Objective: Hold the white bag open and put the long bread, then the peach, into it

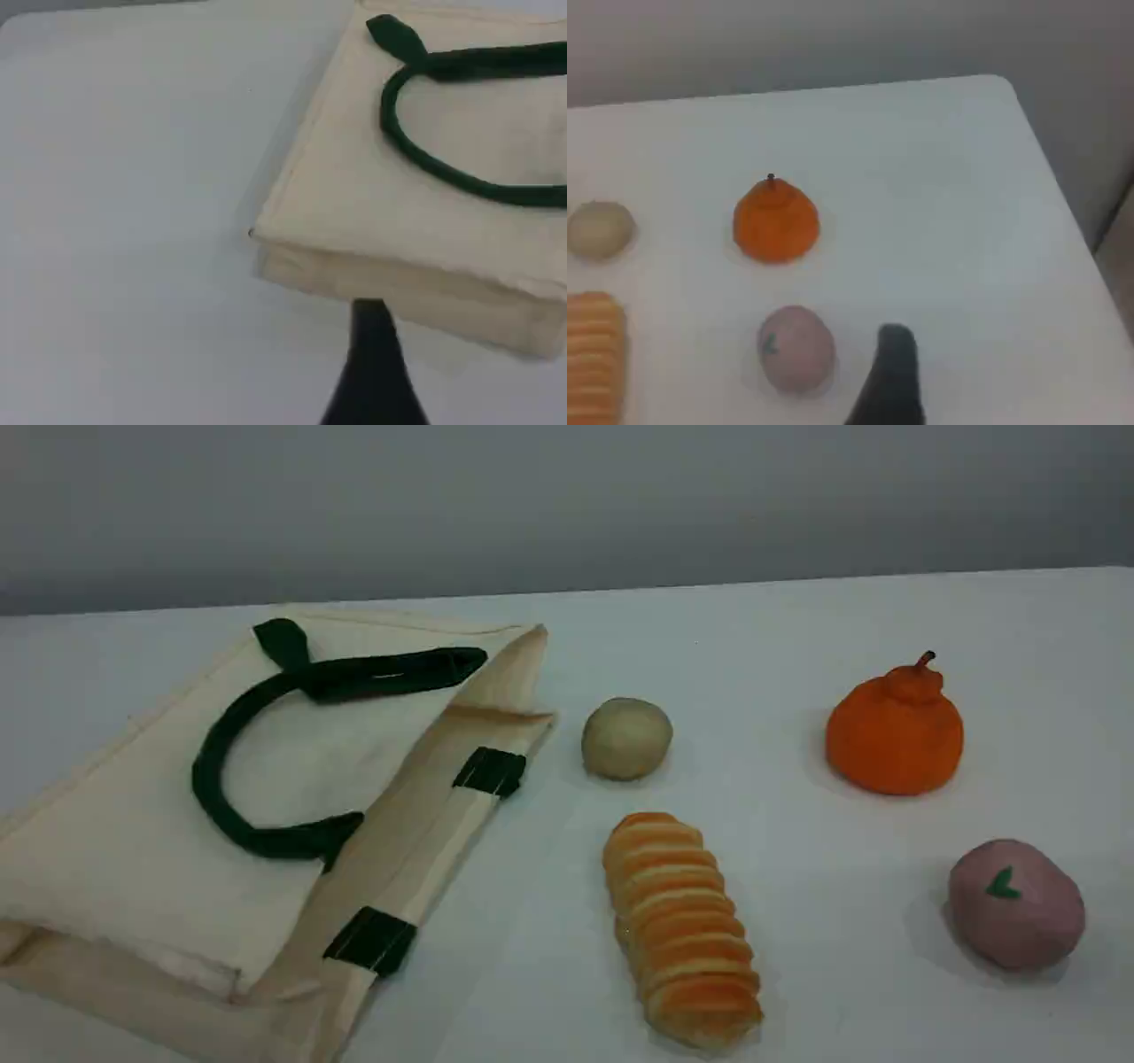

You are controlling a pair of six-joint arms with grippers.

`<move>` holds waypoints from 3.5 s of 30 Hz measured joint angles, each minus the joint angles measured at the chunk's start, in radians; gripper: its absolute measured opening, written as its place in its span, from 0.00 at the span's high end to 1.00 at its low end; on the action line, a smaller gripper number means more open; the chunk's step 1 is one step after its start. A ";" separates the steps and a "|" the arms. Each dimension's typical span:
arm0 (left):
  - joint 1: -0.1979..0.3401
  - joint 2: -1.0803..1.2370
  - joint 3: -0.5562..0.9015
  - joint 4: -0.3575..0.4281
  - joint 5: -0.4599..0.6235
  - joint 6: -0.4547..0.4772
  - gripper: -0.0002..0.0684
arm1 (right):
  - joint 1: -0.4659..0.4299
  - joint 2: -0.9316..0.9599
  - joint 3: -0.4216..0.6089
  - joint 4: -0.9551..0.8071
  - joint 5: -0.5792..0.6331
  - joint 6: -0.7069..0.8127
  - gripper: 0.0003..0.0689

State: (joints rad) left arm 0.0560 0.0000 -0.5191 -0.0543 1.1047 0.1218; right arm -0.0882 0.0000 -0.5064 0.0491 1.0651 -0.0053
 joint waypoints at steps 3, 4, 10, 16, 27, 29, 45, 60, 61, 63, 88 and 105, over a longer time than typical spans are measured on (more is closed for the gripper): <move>0.000 0.000 0.000 0.000 0.000 0.000 0.31 | 0.000 0.000 0.000 0.000 0.000 0.000 0.14; 0.000 0.000 0.000 0.000 0.000 0.000 0.31 | 0.000 0.000 0.000 0.000 0.000 0.000 0.14; 0.000 0.000 0.000 0.000 0.000 0.000 0.31 | 0.000 0.000 0.000 0.000 0.000 0.000 0.14; 0.000 0.000 0.000 0.000 0.000 0.000 0.31 | 0.000 0.000 0.000 0.000 0.000 0.000 0.14; 0.000 0.000 0.000 0.000 0.000 0.000 0.31 | 0.000 0.000 0.000 0.000 0.000 0.000 0.14; 0.000 0.000 0.000 0.000 0.000 0.000 0.31 | 0.000 0.000 0.000 0.000 0.000 0.000 0.14; 0.000 0.000 0.000 0.000 -0.003 0.000 0.31 | 0.000 0.000 0.000 0.000 0.000 0.000 0.14; 0.000 0.004 0.000 0.002 -0.049 -0.019 0.31 | 0.140 0.000 0.000 0.007 -0.001 0.005 0.15; -0.002 0.011 -0.001 0.002 -0.052 -0.035 0.31 | 0.151 0.000 -0.001 0.007 -0.002 0.005 0.15; -0.014 0.036 -0.004 0.003 -0.069 -0.075 0.31 | 0.172 0.009 -0.010 0.005 -0.007 0.005 0.15; -0.033 0.866 -0.375 0.003 -0.124 -0.111 0.31 | 0.208 0.813 -0.486 0.033 -0.111 0.026 0.15; -0.033 1.394 -0.514 0.002 -0.265 -0.098 0.31 | 0.208 1.139 -0.611 0.081 -0.160 0.019 0.15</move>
State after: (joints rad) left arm 0.0231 1.3945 -1.0331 -0.0521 0.8397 0.0240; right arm 0.1198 1.1389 -1.1171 0.1304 0.9055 0.0141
